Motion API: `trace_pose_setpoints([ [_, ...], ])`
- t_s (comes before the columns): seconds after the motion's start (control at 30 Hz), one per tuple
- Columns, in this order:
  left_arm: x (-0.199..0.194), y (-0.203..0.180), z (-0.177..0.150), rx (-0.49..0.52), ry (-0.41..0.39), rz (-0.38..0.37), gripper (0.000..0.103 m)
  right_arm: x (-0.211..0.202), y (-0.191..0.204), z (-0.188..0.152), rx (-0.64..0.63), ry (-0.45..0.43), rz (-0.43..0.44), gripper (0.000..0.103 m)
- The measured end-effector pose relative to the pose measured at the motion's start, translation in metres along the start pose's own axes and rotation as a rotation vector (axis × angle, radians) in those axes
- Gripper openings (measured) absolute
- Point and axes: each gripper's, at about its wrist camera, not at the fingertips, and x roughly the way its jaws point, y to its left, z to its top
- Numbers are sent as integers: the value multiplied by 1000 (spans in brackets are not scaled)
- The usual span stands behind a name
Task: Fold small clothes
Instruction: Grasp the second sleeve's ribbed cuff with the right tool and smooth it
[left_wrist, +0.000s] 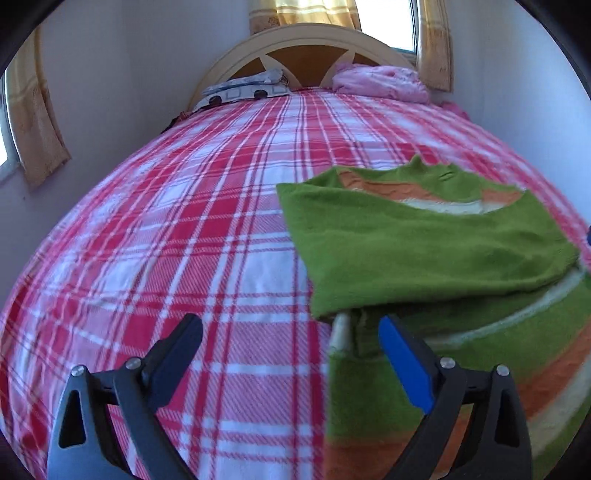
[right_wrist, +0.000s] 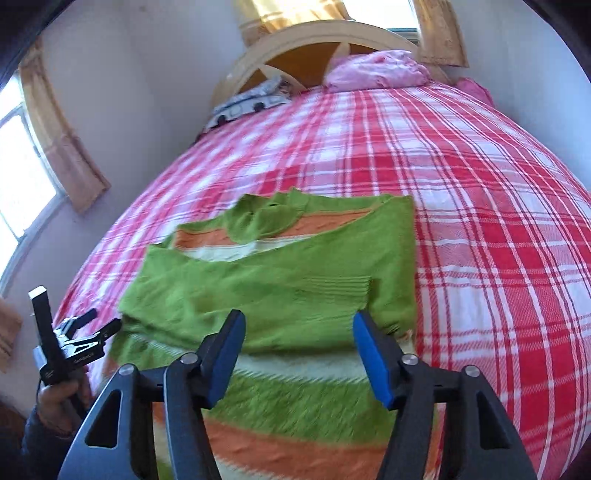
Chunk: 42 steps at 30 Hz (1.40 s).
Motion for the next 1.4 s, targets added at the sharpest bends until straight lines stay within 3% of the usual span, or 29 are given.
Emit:
trace_pose_setpoints([
  [0.07,7,3,0,-10,16,22,99,11,-8,3,18,17,-21,60],
  [0.17,18,7,-5,-28,70,8,102,29,-16,6,36,54,-37,53],
  [0.3,20,15,-8,-76,84,-21,103,55,-19,8,33,120,-64,53],
  [0.33,20,17,-8,-84,87,-29,103,63,-19,7,24,141,-75,49],
  [0.4,21,18,-9,-97,92,-40,103,67,-15,4,2,141,-76,11],
  [0.6,23,17,-8,-100,95,-39,103,35,-10,9,-27,21,-55,7],
  [0.77,25,15,-7,-90,97,-33,103,14,-14,13,-48,-39,-135,7],
  [0.87,24,16,-7,-87,95,-30,103,29,-20,11,-47,21,-110,7],
  [0.93,19,17,-9,-96,85,-39,103,42,-16,5,-100,45,-163,10],
  [1.0,9,19,-13,-106,86,-38,103,55,-20,0,-104,106,-196,21],
  [1.03,2,21,-17,-112,79,-37,103,53,-21,-2,-105,107,-193,21],
  [1.1,-14,24,-23,-117,46,-45,103,45,-21,-2,-111,80,-211,25],
  [1.13,-20,25,-24,-116,37,-38,103,36,-18,-1,-128,45,-277,30],
  [1.2,-32,28,-19,-120,-3,-30,103,23,-12,3,-148,-20,-315,37],
  [1.27,-39,27,-8,-124,-57,-19,103,13,3,8,-155,-55,-197,41],
  [1.3,-39,26,-1,-128,-71,-21,103,15,11,11,-163,-46,-142,49],
  [1.4,-23,15,20,-126,-74,-18,103,28,33,10,-195,-7,-51,56],
])
